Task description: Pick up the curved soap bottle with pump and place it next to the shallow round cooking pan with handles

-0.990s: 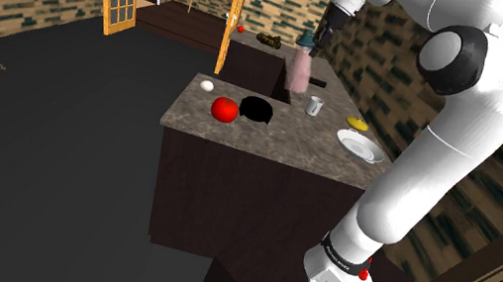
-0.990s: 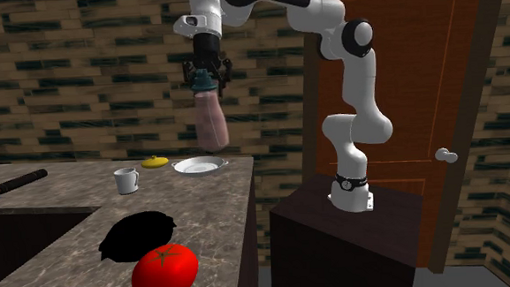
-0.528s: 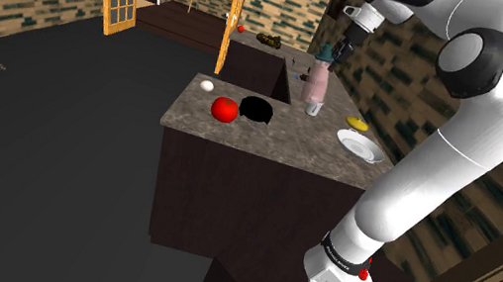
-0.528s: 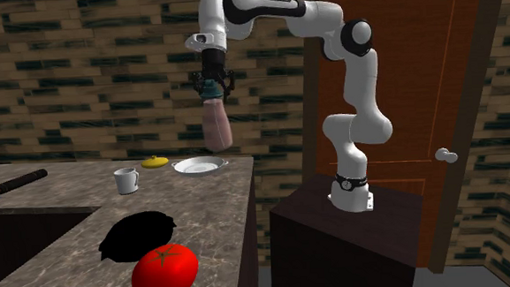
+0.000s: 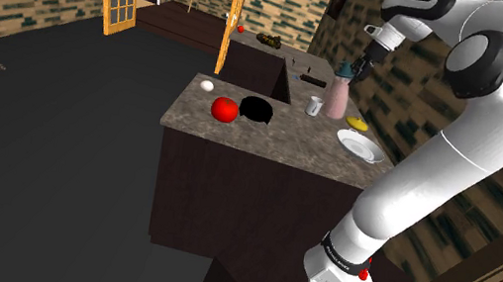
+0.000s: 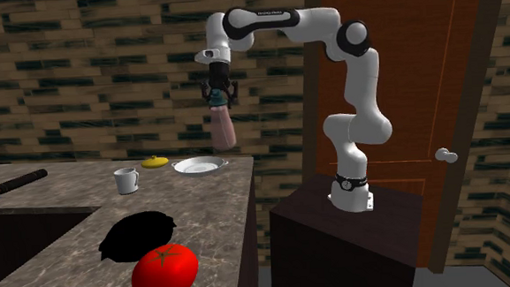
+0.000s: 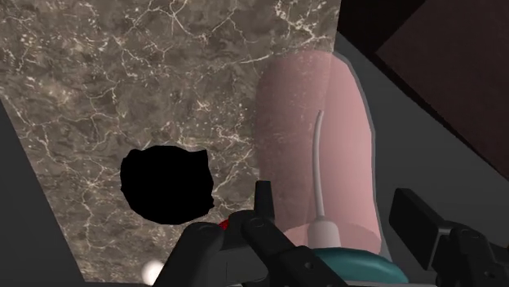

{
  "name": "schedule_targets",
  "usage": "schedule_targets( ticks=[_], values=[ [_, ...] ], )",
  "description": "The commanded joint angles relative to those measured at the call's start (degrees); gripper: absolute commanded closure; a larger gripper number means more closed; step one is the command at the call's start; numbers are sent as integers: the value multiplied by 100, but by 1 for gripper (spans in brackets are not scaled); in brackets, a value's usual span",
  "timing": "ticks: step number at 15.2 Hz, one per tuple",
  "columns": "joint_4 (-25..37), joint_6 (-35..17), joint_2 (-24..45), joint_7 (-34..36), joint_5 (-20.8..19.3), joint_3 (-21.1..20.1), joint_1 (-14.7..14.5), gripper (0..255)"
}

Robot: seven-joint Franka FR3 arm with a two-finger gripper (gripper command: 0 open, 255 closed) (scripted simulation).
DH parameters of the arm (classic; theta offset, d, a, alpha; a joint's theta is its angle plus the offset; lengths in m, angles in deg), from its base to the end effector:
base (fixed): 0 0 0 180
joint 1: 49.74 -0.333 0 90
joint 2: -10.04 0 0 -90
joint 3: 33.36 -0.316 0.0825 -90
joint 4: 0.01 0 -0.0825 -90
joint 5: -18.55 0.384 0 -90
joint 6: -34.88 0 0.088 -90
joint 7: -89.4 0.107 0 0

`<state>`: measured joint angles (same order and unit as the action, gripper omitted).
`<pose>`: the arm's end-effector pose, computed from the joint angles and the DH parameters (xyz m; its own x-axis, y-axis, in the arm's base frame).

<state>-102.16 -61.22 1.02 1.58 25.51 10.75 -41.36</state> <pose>0.3091 -0.4251 0.5947 0.7983 0.5574 0.2282 0.5731 -0.8195 -0.0030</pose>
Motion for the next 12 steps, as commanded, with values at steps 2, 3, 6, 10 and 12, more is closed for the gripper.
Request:
schedule_targets(
  ticks=[2,3,6,10,12],
  values=[
    [52,53,105,-475,44,296,158,255],
    [55,52,149,-633,65,395,212,255],
    [106,61,346,-1143,179,712,378,255],
    [276,117,791,-1915,483,1150,653,255],
    [408,174,1102,-2344,714,1357,841,255]
  ],
)
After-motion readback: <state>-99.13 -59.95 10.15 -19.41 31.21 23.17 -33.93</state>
